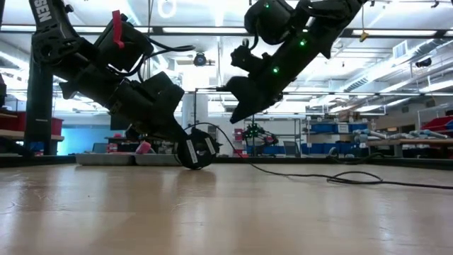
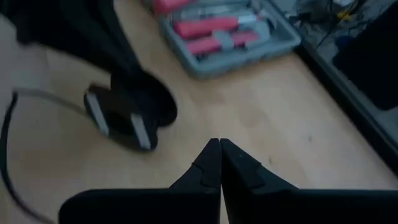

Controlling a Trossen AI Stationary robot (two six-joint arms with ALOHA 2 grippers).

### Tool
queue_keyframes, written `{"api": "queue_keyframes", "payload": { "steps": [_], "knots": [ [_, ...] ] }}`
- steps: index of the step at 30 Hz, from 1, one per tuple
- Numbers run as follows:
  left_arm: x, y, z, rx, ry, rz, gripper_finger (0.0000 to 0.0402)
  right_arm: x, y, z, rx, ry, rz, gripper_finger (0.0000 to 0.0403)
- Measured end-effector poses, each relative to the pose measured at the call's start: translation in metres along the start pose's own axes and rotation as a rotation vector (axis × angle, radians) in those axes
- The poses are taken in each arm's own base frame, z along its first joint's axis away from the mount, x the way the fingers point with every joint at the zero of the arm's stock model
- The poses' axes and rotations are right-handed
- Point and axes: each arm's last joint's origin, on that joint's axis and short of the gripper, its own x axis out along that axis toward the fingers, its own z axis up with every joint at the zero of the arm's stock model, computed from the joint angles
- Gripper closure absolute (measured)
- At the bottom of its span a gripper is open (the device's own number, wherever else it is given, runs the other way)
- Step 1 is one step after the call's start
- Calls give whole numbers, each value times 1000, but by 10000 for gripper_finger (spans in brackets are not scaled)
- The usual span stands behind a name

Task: Coil cords
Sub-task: Coil the black wire onto the spool

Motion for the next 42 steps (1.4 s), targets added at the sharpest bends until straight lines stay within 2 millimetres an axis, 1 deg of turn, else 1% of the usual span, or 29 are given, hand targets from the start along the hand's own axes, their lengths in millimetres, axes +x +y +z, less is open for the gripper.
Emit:
{"api": "queue_keyframes", "payload": {
  "steps": [7,11,15,18,21,25,29,32,38,42],
  "knots": [
    [0,0,0,0,3,-4,402,-3,2,-16,-10,145,-12,403],
    [0,0,0,1,5,-7,402,-9,10,-24,20,155,32,403],
    [0,0,-1,3,8,-6,402,-20,20,-28,35,90,76,403],
    [0,0,-1,2,12,-6,402,-30,19,-33,48,42,101,403],
    [0,0,-1,2,15,-5,402,-37,20,-36,70,-36,177,402],
    [0,0,-1,1,17,-6,402,-37,25,-46,121,-111,308,396],
    [0,0,-2,0,19,-7,402,-30,28,-56,136,-167,339,388],
    [0,0,-2,-1,20,-8,402,-28,30,-55,111,-187,356,377],
    [0,0,-2,-25,22,-15,402,-30,31,-42,8,-238,372,336],
    [0,-1,-1,-57,20,-30,402,-29,33,-37,-19,-207,383,306]
  ]
}}
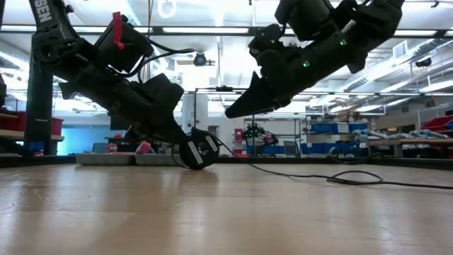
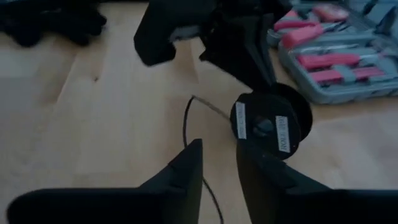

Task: Coil cords
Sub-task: Coil the black wire onto the spool

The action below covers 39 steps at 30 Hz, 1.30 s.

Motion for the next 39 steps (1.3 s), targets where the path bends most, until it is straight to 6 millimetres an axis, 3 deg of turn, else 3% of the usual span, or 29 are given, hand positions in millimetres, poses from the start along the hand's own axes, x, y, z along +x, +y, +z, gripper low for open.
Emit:
{"api": "queue_keyframes", "payload": {
  "steps": [6,14,21,29,35,39],
  "knots": [
    [1,-3,3,-23,3,-18,402,1,2,4,-3,44,68,282],
    [5,-8,8,2,49,12,402,5,-3,21,60,184,210,287],
    [9,-14,15,34,78,5,402,10,-10,35,79,204,282,288],
    [11,-18,19,63,117,17,402,42,-4,16,-46,292,292,288],
    [11,-19,19,86,132,4,402,62,16,10,-124,297,313,289],
    [11,-18,18,91,138,2,402,74,28,3,-180,311,235,289]
  ]
}}
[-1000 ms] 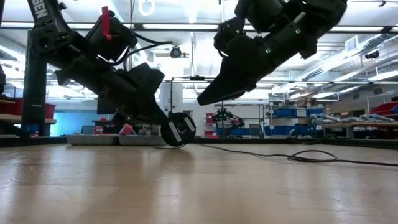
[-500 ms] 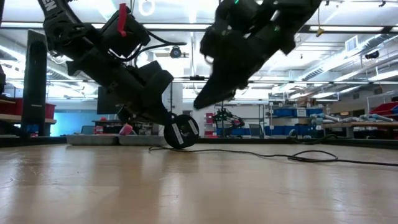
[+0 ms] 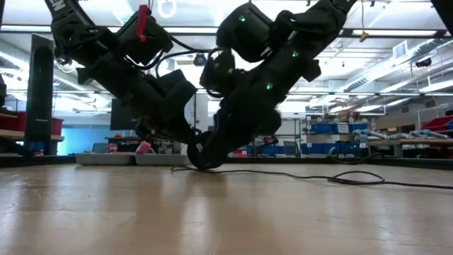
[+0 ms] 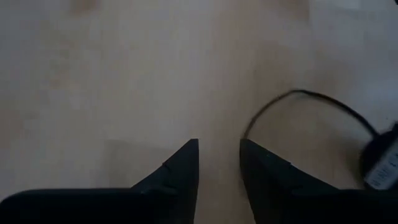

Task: Coil cords
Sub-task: Coil the black wire onto the spool

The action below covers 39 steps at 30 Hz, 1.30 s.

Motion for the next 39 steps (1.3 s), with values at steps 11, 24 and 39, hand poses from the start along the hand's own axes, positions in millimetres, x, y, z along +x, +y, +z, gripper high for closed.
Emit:
{"api": "queue_keyframes", "payload": {
  "steps": [11,24,39],
  "knots": [
    [0,1,-2,7,24,-8,402,14,4,-5,60,17,-159,311],
    [0,1,-3,29,30,-6,402,1,12,3,120,-3,-211,400],
    [0,1,-4,39,55,-14,402,-69,0,26,145,13,-550,402]
  ]
}}
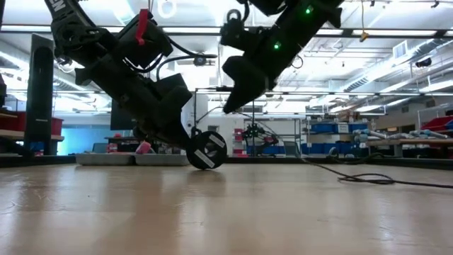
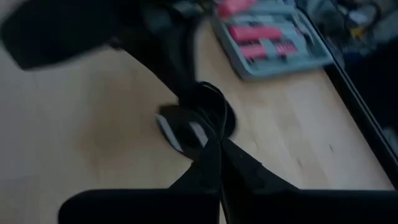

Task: Coil cords
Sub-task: Coil the black wire onto the spool

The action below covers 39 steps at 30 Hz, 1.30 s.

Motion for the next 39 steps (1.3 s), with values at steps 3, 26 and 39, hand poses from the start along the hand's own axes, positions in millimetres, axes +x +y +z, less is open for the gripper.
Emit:
{"api": "queue_keyframes", "payload": {
  "steps": [3,26,39],
  "knots": [
    [-3,-1,2,-3,6,-31,402,-1,-9,-5,52,61,-34,402],
    [-32,-7,12,-126,-220,-201,402,7,20,-89,530,-179,195,403],
    [-27,-8,-7,-235,-224,-213,402,30,56,-107,605,-333,287,403]
  ]
}}
